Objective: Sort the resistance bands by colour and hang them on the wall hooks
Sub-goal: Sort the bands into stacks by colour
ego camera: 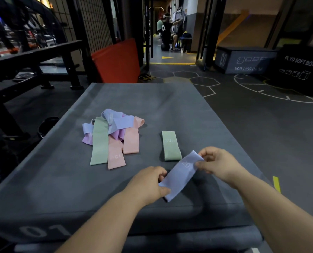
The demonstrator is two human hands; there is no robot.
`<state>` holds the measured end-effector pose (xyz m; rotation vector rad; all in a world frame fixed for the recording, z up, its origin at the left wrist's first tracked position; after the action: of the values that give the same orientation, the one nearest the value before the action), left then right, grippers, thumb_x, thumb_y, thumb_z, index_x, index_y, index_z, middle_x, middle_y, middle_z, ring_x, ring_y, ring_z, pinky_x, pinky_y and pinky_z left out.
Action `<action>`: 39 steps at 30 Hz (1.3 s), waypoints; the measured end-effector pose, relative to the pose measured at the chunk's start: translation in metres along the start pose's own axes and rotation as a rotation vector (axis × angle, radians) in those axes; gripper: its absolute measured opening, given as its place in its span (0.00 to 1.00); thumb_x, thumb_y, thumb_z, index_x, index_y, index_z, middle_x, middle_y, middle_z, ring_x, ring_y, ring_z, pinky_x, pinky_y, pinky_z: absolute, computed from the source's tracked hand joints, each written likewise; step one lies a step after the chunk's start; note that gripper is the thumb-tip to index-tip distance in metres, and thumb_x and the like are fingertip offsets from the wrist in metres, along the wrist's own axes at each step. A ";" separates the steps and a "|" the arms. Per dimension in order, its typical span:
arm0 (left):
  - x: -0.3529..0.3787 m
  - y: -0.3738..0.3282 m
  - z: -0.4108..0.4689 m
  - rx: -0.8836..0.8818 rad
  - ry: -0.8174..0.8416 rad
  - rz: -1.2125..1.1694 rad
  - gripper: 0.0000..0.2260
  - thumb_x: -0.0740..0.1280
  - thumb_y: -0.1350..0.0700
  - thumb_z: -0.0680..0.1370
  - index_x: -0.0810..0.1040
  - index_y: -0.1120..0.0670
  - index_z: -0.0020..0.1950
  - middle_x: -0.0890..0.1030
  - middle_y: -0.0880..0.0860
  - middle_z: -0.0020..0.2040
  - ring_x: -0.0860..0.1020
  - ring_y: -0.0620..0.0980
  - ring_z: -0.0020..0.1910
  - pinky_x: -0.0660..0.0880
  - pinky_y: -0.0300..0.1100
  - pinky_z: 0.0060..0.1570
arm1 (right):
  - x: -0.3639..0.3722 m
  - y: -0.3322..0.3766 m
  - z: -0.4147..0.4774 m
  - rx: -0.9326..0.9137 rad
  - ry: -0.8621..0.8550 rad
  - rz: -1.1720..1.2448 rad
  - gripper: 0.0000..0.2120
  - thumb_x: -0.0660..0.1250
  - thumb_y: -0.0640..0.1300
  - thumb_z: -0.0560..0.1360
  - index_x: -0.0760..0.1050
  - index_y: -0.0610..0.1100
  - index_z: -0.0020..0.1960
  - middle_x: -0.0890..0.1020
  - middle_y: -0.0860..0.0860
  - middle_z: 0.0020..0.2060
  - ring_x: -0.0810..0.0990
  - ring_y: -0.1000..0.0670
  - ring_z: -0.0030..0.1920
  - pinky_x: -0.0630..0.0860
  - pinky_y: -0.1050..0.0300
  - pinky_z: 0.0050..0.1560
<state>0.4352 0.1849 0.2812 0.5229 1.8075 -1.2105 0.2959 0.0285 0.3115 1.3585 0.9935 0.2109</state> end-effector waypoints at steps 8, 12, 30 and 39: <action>-0.013 0.015 -0.002 -0.117 -0.019 -0.062 0.09 0.63 0.53 0.76 0.70 0.54 0.38 0.73 0.50 0.39 0.71 0.50 0.37 0.67 0.43 0.37 | 0.035 0.030 0.031 -0.081 -0.112 0.091 0.06 0.67 0.36 0.75 0.78 0.46 0.44 0.81 0.50 0.36 0.75 0.53 0.34 0.72 0.61 0.36; -0.025 0.029 0.004 -0.177 -0.101 -0.142 0.07 0.62 0.53 0.77 0.75 0.55 0.43 0.79 0.53 0.43 0.74 0.50 0.39 0.70 0.43 0.39 | 0.056 0.049 0.070 -0.106 -0.103 -0.036 0.05 0.68 0.38 0.74 0.78 0.47 0.46 0.82 0.52 0.43 0.79 0.52 0.45 0.73 0.60 0.43; -0.052 0.055 0.052 -0.324 -0.302 -0.071 0.06 0.62 0.47 0.78 0.67 0.47 0.50 0.75 0.47 0.45 0.72 0.50 0.43 0.66 0.43 0.37 | 0.105 0.069 0.185 -0.130 0.078 -0.722 0.12 0.64 0.45 0.71 0.80 0.57 0.51 0.83 0.53 0.46 0.79 0.48 0.47 0.77 0.53 0.50; -0.053 0.047 0.054 -0.210 -0.353 0.001 0.05 0.59 0.51 0.78 0.68 0.50 0.53 0.69 0.50 0.41 0.67 0.54 0.41 0.63 0.44 0.39 | 0.107 0.064 0.193 -0.205 0.041 -0.832 0.11 0.63 0.44 0.72 0.79 0.57 0.49 0.83 0.54 0.45 0.74 0.49 0.45 0.66 0.56 0.48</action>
<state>0.5211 0.1635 0.2930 0.1763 1.6041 -1.0232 0.5190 -0.0225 0.2971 0.6744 1.4441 -0.2825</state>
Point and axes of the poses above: each hand's wrist, its own z-axis towards the middle knuckle, its own x-axis out of the palm, y = z × x, the point moved 5 cm from there along z, towards the middle knuckle
